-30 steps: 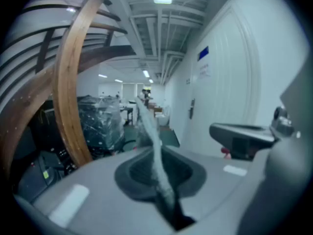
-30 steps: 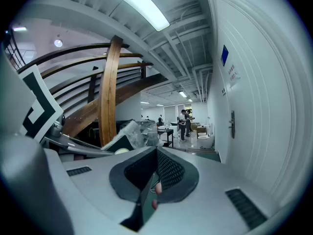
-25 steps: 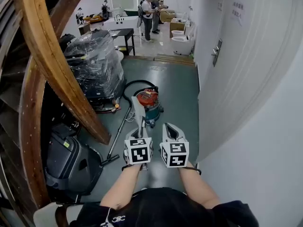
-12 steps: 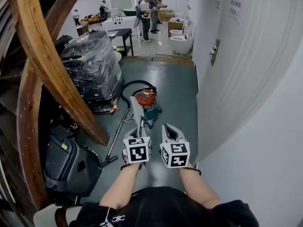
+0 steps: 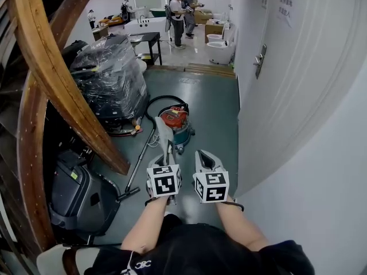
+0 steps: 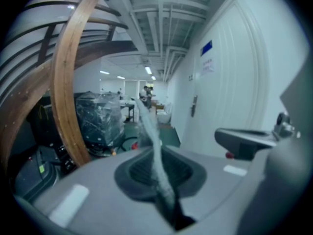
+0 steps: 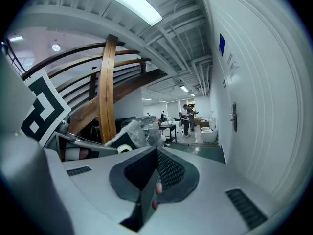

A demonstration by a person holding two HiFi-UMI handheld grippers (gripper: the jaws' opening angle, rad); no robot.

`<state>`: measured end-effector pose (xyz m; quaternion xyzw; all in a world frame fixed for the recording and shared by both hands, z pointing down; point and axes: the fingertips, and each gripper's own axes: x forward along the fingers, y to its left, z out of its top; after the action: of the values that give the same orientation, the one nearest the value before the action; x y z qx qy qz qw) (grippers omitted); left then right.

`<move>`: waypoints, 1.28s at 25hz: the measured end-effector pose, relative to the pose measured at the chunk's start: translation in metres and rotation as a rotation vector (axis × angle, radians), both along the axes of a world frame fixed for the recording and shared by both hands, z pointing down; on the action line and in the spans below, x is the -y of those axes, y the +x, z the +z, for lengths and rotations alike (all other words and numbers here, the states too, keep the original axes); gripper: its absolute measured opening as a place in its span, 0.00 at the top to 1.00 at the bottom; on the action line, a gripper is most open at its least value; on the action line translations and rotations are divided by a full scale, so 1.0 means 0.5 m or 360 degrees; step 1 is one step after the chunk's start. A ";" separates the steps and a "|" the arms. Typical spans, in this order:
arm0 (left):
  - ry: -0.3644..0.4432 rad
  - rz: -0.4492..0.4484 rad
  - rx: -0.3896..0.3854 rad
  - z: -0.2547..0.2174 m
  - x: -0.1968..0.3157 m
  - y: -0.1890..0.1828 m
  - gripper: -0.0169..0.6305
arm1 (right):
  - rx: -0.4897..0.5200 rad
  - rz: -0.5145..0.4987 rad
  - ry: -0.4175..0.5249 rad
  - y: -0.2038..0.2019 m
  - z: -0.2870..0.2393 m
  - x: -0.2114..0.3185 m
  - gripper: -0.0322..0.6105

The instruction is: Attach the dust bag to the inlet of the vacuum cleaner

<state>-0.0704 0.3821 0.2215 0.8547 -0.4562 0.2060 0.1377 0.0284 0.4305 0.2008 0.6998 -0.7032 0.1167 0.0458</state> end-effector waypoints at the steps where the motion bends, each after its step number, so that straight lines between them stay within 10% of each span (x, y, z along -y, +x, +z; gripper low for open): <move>1: -0.0001 -0.0003 0.0000 0.001 0.006 0.003 0.94 | 0.0001 -0.0003 -0.0001 0.003 0.001 0.006 0.95; 32: -0.0051 -0.0002 -0.0035 0.038 0.628 0.081 0.94 | -0.0016 0.0028 -0.0085 0.098 0.039 0.602 0.95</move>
<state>-0.0300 0.0680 0.2405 0.8543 -0.4519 0.2038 0.1563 0.0772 0.1297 0.2201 0.7052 -0.6934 0.1323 0.0669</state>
